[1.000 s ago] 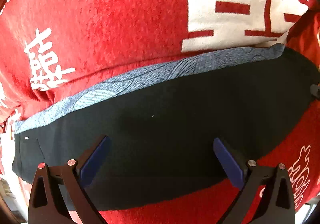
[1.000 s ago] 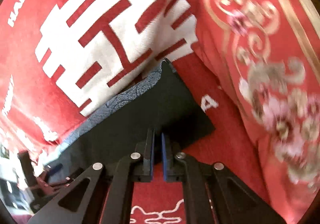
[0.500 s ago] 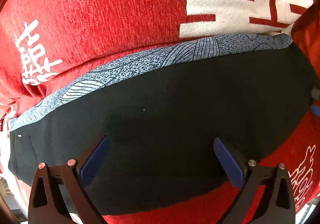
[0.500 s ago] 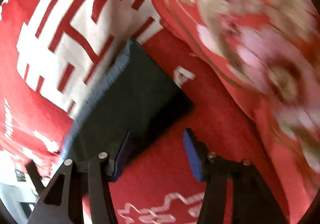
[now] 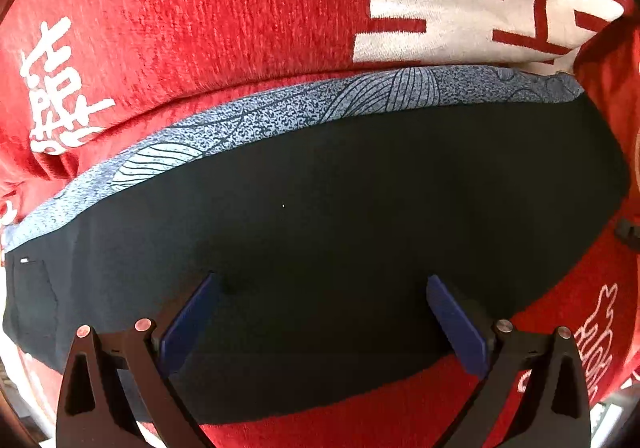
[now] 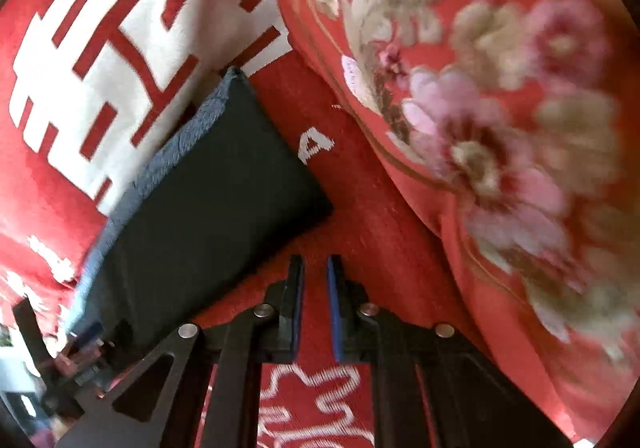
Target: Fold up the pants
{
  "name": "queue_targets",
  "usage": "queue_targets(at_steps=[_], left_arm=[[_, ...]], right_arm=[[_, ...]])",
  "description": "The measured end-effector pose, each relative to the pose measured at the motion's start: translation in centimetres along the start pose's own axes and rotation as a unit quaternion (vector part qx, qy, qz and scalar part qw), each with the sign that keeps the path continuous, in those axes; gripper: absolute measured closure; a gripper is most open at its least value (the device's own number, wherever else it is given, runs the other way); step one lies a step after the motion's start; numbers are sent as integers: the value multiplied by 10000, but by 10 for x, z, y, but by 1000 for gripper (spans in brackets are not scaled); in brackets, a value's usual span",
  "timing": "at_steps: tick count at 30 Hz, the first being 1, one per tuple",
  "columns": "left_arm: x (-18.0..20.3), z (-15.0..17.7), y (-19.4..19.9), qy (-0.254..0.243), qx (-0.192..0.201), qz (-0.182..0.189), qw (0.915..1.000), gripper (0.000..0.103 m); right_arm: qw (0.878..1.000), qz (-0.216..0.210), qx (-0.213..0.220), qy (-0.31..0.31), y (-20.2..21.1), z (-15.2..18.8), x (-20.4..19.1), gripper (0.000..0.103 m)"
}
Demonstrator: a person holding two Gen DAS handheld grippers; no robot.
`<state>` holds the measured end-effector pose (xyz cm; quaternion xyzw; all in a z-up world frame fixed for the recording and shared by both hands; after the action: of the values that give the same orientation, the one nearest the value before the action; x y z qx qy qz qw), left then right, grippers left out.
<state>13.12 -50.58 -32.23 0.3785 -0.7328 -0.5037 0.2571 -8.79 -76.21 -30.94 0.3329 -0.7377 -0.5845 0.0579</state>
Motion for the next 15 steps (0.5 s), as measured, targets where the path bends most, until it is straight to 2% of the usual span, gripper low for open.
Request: queue_targets(at_steps=[1,4,11,15], left_arm=[[-3,1,-2,-19,-26,33,10000,0],[-9,1,0,-24,-117,4,9999,0],[-26,2,23,-55,8,-162,9999,0],[-57,-1,29,105,117,-354,9992,0]], right_arm=[[10000,-1,-25,81,4,4,-4,83],[9996,-54,-121,249,17,22,-20,51],[9969,-442,-369,529,26,53,-69,49],[9925,-629,-457,947,18,58,-106,49]])
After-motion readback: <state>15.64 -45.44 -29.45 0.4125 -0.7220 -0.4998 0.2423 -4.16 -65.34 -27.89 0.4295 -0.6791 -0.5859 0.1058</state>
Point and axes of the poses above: each gripper's, at about its wrist camera, not at the fingertips, and y roughly against the way its jaws point, x to its right, z to its underside, the point moved 10 cm from there along -y, roughly the way its jaws point, and after that the axes turned 10 degrees about x, right-handed, at the moved point
